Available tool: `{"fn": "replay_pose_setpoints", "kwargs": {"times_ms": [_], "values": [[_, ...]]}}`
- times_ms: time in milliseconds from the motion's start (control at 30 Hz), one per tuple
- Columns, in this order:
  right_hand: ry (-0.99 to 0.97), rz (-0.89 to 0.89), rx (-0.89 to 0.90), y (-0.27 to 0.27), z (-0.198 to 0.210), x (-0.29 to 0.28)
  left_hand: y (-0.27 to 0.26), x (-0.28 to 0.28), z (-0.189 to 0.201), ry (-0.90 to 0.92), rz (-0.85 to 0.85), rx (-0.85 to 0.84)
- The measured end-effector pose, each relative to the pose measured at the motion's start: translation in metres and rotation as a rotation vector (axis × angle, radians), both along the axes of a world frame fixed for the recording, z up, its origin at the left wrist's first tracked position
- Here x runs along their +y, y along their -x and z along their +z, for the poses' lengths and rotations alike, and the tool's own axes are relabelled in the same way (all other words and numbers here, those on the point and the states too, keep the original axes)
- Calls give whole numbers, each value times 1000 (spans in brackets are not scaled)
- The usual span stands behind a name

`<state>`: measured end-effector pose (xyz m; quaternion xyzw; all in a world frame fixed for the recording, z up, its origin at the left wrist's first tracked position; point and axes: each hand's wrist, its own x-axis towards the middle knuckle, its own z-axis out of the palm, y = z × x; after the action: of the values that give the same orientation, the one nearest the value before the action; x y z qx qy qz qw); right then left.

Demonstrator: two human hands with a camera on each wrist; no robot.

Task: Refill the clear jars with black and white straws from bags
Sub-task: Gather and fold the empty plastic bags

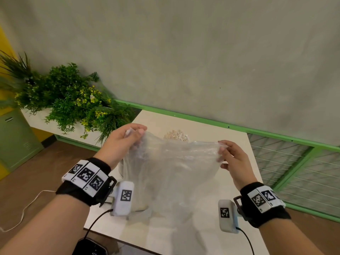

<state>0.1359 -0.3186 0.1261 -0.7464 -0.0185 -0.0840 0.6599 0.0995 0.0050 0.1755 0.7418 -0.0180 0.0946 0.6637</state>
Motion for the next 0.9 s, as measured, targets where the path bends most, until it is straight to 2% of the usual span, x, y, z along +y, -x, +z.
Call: {"fn": "replay_pose_setpoints", "kwargs": {"times_ms": [133,267,400,467,533,633,700,767,800,833,900], "values": [[-63,-36,-29,-1,4,6,2,0,-1,69,46,-12],[-100,-104,-23,-4,1,4,0,0,-3,366,122,13],[-86,-121,-33,-5,2,7,0,0,-1,402,231,-17],[-150,-94,-27,-3,6,10,0,1,-2,416,245,-5],[-234,-49,-19,1,12,14,-3,7,-5,254,306,10],[-275,28,-56,9,27,28,-4,9,-2,-318,454,-102],[-252,109,-127,13,40,47,-1,-17,10,-668,329,-256],[-208,173,-212,17,54,68,0,-56,23,-911,114,-291],[-189,204,-257,18,61,76,-2,-72,27,-950,41,-292],[-172,238,-302,17,65,80,-4,-80,29,-912,9,-320],[-98,324,-329,14,65,75,-11,-80,36,-731,47,-384]]}}
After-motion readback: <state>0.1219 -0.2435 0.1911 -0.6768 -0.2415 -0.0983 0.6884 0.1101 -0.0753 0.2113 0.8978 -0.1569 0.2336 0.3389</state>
